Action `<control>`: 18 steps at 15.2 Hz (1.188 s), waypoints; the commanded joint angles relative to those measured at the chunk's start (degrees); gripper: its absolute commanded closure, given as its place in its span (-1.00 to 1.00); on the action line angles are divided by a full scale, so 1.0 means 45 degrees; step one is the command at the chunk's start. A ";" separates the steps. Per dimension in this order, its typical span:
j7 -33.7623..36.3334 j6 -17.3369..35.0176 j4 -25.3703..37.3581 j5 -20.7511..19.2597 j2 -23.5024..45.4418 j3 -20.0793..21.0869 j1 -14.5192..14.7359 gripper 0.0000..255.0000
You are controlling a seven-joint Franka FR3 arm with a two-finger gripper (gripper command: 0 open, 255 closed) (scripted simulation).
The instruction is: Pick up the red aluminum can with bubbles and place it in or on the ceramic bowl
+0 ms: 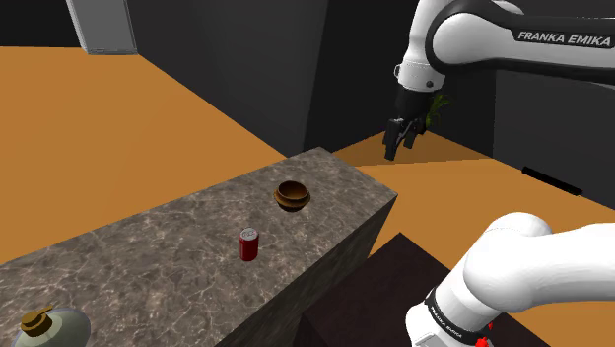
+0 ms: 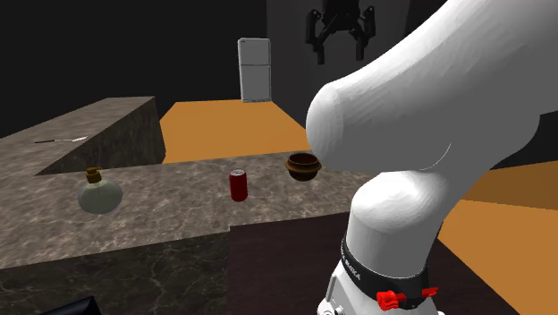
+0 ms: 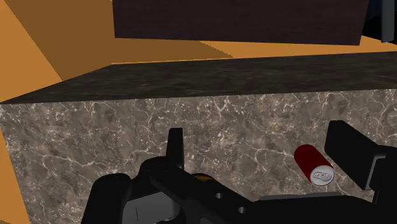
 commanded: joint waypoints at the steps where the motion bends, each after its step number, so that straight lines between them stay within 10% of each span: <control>1: 0.0000 0.0000 0.0000 0.0000 0.0000 0.0000 0.0000 -1.00; 18: 0.2546 0.7125 -0.0954 0.1199 0.5911 0.1882 0.0924 -1.00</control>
